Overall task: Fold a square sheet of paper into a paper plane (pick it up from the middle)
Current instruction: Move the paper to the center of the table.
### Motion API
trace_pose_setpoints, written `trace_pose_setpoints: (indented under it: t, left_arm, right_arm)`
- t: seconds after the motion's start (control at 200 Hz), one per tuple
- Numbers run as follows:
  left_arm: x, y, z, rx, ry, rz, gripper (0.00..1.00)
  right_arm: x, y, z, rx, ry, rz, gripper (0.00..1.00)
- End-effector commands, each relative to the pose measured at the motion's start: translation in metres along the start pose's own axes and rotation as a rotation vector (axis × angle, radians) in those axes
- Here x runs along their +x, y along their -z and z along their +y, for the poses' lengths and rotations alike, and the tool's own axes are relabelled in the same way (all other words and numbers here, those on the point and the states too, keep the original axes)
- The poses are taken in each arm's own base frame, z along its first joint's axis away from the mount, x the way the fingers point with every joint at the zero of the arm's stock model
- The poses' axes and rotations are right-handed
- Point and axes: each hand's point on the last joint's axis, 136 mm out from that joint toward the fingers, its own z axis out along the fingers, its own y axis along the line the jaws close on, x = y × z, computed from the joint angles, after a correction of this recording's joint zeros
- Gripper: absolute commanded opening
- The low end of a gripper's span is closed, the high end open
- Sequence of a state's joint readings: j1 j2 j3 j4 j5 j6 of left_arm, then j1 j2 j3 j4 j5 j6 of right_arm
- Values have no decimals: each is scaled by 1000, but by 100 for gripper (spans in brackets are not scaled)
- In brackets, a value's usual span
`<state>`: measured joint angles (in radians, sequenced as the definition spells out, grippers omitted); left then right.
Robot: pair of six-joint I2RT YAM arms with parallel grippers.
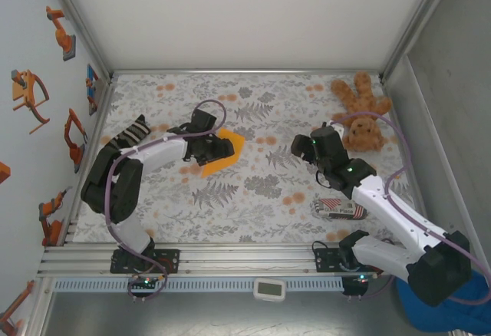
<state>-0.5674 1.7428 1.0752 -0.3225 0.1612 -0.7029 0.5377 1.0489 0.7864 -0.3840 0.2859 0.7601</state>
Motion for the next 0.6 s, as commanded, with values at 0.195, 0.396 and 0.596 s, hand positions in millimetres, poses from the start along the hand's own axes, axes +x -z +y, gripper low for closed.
trace_pose_setpoints:
  t: [0.195,0.396,0.596]
  left_arm:
    - [-15,-10,4,-31,19,-17,72]
    - [-15,-9,-3,13,12,-9,72]
    - [-13,-16,9,13,49,12,72]
  right_arm:
    - [1,-4,-2,10,-13,-5,91]
    - [4,-7,-3,9,-14,7,91]
    - [10,-11,0,-4,-18,30,90]
